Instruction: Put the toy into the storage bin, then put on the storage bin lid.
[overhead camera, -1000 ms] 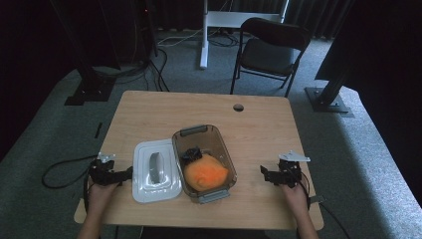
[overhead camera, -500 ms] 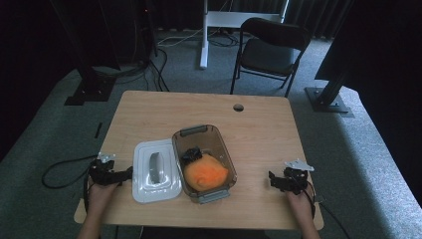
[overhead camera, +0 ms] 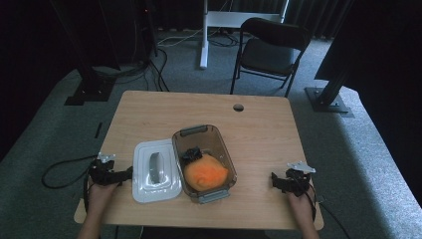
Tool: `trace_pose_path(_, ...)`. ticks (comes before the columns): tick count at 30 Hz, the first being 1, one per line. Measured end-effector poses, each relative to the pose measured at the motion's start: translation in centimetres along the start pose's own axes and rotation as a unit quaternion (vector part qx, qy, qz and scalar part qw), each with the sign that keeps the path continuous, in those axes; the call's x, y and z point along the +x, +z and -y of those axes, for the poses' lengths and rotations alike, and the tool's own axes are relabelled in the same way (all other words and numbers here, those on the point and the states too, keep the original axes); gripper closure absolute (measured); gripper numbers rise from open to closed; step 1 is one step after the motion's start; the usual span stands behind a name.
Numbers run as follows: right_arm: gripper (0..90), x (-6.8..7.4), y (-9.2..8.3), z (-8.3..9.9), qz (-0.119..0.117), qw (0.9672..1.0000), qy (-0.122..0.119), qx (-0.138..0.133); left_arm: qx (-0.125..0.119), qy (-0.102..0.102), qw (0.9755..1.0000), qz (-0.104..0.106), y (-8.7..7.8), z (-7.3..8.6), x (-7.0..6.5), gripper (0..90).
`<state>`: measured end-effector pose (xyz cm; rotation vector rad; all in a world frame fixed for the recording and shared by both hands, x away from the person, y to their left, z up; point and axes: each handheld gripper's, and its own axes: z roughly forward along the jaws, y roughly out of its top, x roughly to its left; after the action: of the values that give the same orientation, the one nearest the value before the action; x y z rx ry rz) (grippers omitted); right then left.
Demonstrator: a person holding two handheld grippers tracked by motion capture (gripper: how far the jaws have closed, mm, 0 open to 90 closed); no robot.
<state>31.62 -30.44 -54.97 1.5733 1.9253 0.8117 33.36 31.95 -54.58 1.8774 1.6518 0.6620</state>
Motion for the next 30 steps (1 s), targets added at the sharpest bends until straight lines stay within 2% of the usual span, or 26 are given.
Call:
trace_pose_path(5,10.7,-0.3,0.1,0.0,-0.009,0.9998,0.014,0.005,0.0,0.0,1.0,0.0,0.0,0.0,0.0,0.7)
trace_pose_path(16,10.7,-0.3,0.1,0.0,-0.009,0.9998,0.014,0.005,0.0,0.006,1.0,0.004,-0.1,0.1,0.1,0.7)
trace_pose_path(20,10.7,-0.3,0.1,0.0,-0.009,0.9998,0.014,0.005,0.008,-0.001,1.0,-0.004,-0.5,0.1,0.2,3.2)
trace_pose_path(25,10.7,-0.3,0.1,-0.1,-0.01,0.9998,0.014,0.005,0.009,-0.008,0.9999,0.001,-1.1,-0.2,0.2,3.2)
trace_pose_path(27,10.7,-0.3,0.2,-0.1,-0.011,0.9999,0.012,0.005,0.009,-0.006,0.9999,0.009,-2.3,-0.8,-0.7,3.2)
trace_pose_path(30,10.7,-0.3,0.2,-0.1,-0.011,0.9999,0.013,0.005,0.013,0.0,0.9998,0.016,-2.8,-1.0,-1.5,3.2)
